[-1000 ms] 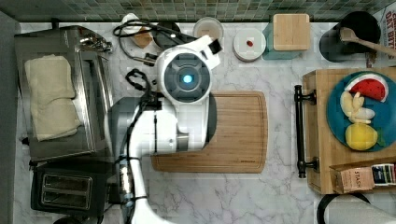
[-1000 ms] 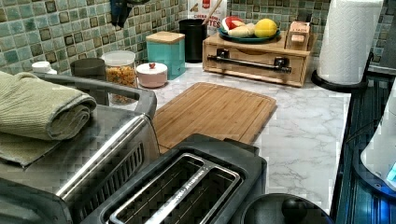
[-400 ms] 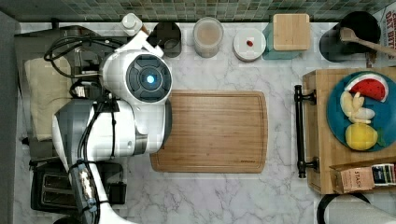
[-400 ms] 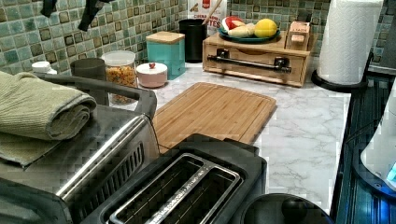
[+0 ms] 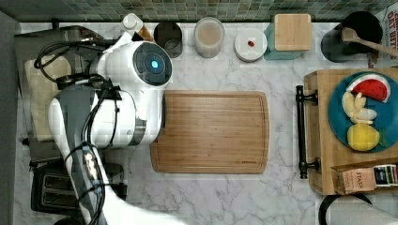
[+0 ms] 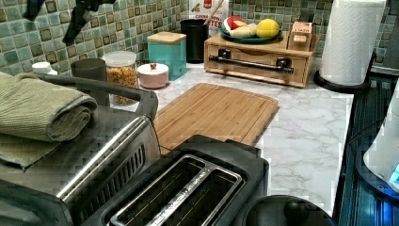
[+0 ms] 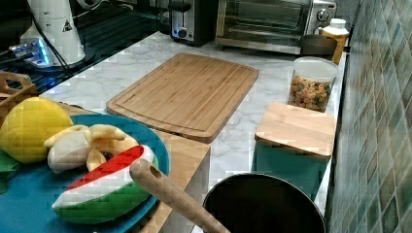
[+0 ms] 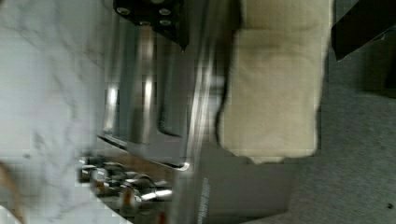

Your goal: Pick up the towel.

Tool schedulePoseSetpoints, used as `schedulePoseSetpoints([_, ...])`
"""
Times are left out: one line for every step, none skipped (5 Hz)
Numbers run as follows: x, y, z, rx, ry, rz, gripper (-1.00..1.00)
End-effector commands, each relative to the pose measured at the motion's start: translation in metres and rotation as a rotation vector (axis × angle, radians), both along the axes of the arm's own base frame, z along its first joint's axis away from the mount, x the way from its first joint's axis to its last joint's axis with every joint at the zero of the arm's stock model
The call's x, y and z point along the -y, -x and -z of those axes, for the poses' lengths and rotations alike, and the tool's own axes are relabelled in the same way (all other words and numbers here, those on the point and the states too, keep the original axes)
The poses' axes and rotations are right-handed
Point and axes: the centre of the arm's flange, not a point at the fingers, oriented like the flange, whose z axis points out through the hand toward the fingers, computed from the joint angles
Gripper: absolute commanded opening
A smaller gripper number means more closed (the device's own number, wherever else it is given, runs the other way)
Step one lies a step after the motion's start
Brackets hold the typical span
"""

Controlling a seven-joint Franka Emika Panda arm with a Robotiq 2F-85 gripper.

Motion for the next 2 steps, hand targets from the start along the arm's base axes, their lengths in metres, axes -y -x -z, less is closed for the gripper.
schedulePoseSetpoints([-0.055, -0.016, -0.048, 0.075, -0.066, -0.149, 1.0])
schedulePoseSetpoints([-0.067, -0.009, -0.047, 0.093, -0.096, -0.197, 1.0])
